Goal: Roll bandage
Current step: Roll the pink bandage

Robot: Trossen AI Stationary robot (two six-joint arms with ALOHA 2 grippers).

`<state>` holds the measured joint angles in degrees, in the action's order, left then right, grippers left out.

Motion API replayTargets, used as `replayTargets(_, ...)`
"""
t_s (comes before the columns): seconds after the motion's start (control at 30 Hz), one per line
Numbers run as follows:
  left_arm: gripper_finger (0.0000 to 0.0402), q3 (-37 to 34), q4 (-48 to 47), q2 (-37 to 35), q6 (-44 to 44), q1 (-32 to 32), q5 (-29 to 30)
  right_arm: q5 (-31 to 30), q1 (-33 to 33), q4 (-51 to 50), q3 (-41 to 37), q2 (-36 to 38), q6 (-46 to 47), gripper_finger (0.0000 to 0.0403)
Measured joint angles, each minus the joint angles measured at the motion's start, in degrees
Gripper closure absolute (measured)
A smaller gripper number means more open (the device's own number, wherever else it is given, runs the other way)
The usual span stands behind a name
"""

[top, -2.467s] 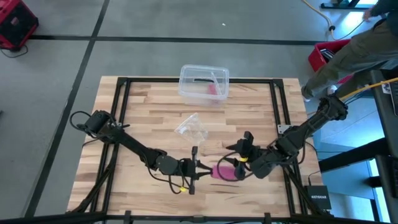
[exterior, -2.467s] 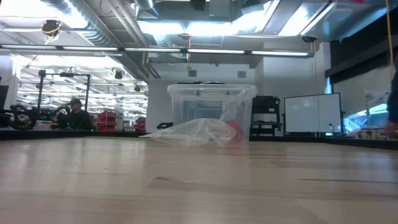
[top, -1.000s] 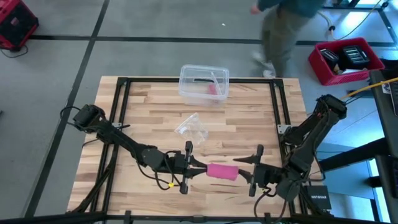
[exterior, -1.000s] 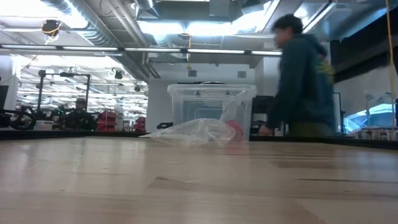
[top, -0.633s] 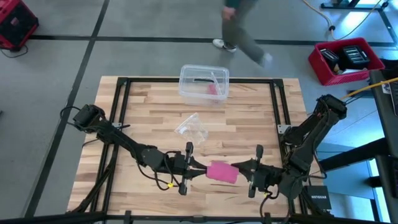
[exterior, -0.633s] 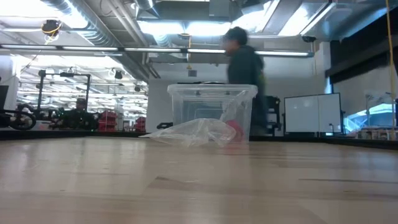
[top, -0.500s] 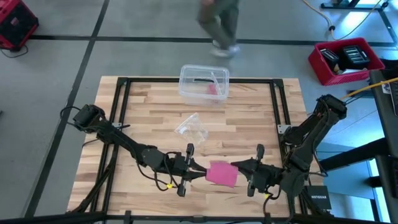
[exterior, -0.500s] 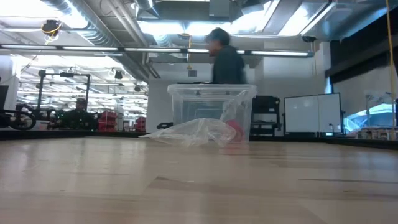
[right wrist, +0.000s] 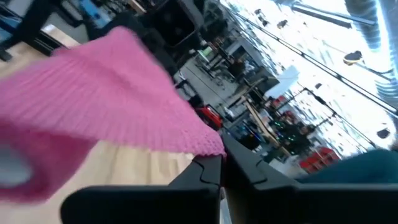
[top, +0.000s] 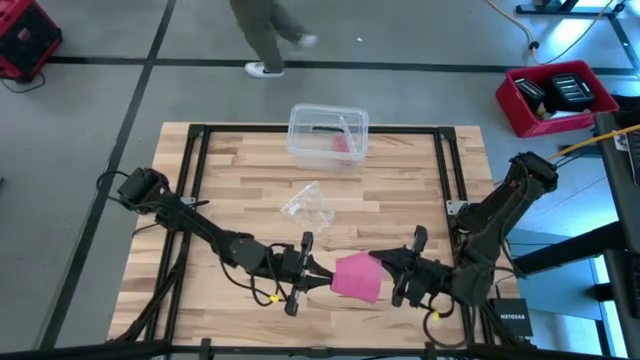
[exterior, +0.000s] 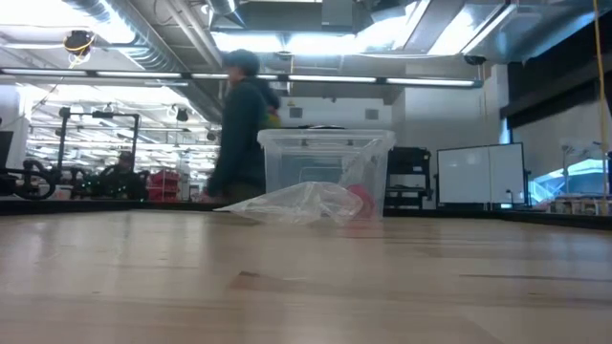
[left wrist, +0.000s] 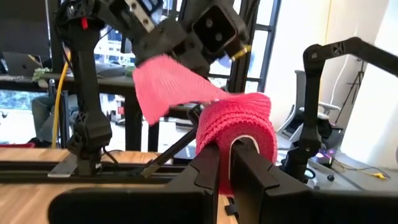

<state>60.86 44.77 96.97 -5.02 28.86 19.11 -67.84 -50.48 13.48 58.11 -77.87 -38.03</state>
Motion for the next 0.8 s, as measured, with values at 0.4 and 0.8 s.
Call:
replayTargets(0.4, 0.038, 0.02, -2.35, 0.02, -1.75, -0.53, 0.02, -0.51, -0.12, -0.25, 5.77, -0.02, -5.6, 0.04)
replayTargets(0.8, 0.038, 0.09, -1.9, 3.27, -5.16, -1.52, -0.02, -0.49, -0.07, 1.89, 8.1, -0.07, -10.29, 0.04)
